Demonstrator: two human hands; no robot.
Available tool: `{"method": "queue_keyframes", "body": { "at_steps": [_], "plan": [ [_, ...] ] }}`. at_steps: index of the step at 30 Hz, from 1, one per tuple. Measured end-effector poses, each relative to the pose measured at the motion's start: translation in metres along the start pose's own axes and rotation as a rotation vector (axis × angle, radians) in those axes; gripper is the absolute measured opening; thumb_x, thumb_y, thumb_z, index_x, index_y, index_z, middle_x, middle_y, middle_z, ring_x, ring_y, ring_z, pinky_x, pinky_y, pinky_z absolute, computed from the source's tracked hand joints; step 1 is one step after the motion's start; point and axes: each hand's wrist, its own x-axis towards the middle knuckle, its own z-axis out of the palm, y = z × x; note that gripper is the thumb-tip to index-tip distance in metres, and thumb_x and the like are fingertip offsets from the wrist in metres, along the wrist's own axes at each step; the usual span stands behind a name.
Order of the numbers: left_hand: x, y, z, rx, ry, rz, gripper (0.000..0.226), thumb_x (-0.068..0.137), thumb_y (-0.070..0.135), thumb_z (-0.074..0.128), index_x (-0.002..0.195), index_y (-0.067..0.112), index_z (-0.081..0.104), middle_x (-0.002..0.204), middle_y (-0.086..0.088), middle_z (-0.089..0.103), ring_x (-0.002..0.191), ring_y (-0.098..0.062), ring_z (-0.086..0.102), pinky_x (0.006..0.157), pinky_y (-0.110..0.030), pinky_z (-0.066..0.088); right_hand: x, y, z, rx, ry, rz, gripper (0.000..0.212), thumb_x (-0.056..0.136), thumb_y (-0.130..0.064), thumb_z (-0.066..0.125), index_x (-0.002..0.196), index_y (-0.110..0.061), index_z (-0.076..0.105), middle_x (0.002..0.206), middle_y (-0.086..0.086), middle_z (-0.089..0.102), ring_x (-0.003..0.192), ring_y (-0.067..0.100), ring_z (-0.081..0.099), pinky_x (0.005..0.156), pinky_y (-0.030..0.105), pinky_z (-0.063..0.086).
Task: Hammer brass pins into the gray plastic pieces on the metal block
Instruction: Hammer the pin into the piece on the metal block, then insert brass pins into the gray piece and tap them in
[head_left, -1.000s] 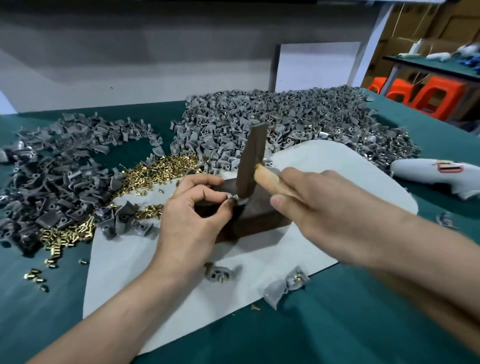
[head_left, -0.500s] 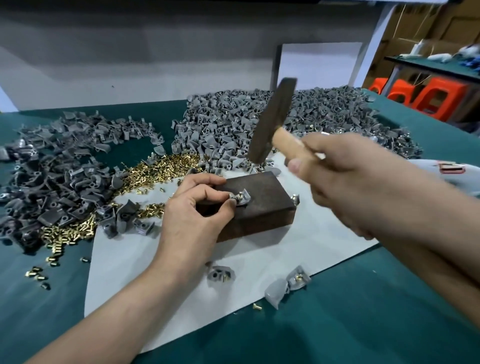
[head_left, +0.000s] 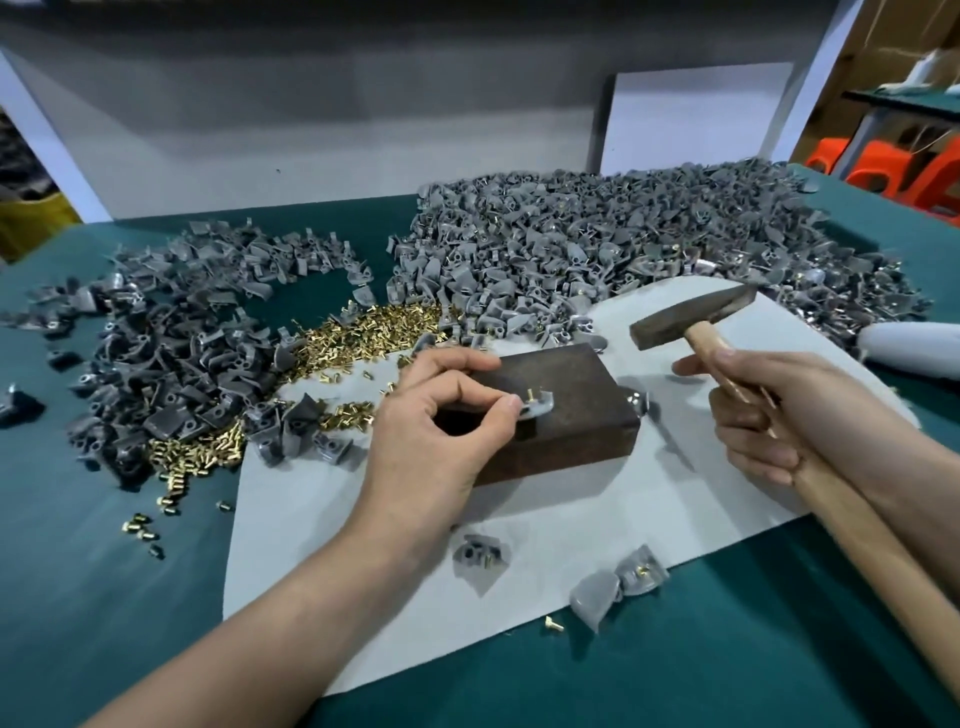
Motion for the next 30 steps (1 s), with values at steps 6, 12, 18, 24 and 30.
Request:
{"method": "queue_keyframes", "body": {
  "at_steps": [6,12,18,24,30],
  "plan": [
    [0.0,-0.002,0.0,-0.026,0.001,0.002,0.014,0.077,0.016,0.074,0.064,0.022,0.07,0.104,0.02,0.064,0.101,0.006,0.055,0.072,-0.004,0.044,-0.002,0.002,0.004,-0.068,0.02,-0.005,0.03,0.099,-0.018,0.044,0.076,-0.01,0.063,0.051,0.005,0.03,0.025,0.012,0.022,0.028,0.015,0.026],
    [0.0,-0.002,0.0,0.003,0.01,0.014,0.012,0.077,0.017,0.074,0.065,0.021,0.07,0.104,0.022,0.064,0.103,0.006,0.054,0.076,-0.006,0.042,-0.001,0.003,0.002,-0.108,0.029,0.047,0.028,0.098,-0.022,0.046,0.103,0.005,0.054,0.05,0.005,0.032,0.025,0.012,0.023,0.028,0.015,0.026],
    [0.002,-0.002,0.001,0.051,0.028,0.047,0.005,0.074,0.027,0.069,0.071,0.023,0.07,0.104,0.019,0.062,0.103,0.001,0.055,0.078,-0.011,0.045,-0.006,0.001,0.003,-0.198,-0.005,0.002,0.026,0.097,-0.025,0.047,0.081,-0.016,0.066,0.051,0.004,0.034,0.026,0.014,0.024,0.034,0.016,0.031],
    [0.002,-0.004,0.001,0.142,0.05,0.1,0.003,0.078,0.02,0.07,0.077,0.023,0.069,0.102,0.02,0.061,0.103,-0.002,0.056,0.088,-0.023,0.045,-0.035,-0.019,0.02,-0.532,-0.065,-0.253,0.021,0.094,-0.029,0.049,0.097,-0.01,0.058,0.049,0.003,0.036,0.027,0.014,0.025,0.04,0.012,0.028],
    [0.004,-0.004,0.001,0.169,0.04,0.084,0.019,0.078,0.004,0.074,0.078,0.022,0.069,0.101,0.021,0.06,0.1,-0.002,0.058,0.086,-0.021,0.048,-0.054,-0.047,0.072,-0.911,-0.199,-0.491,0.026,0.089,-0.031,0.046,0.088,-0.006,0.054,0.045,-0.001,0.038,0.032,0.011,0.035,0.033,0.017,0.026]
  ]
}}
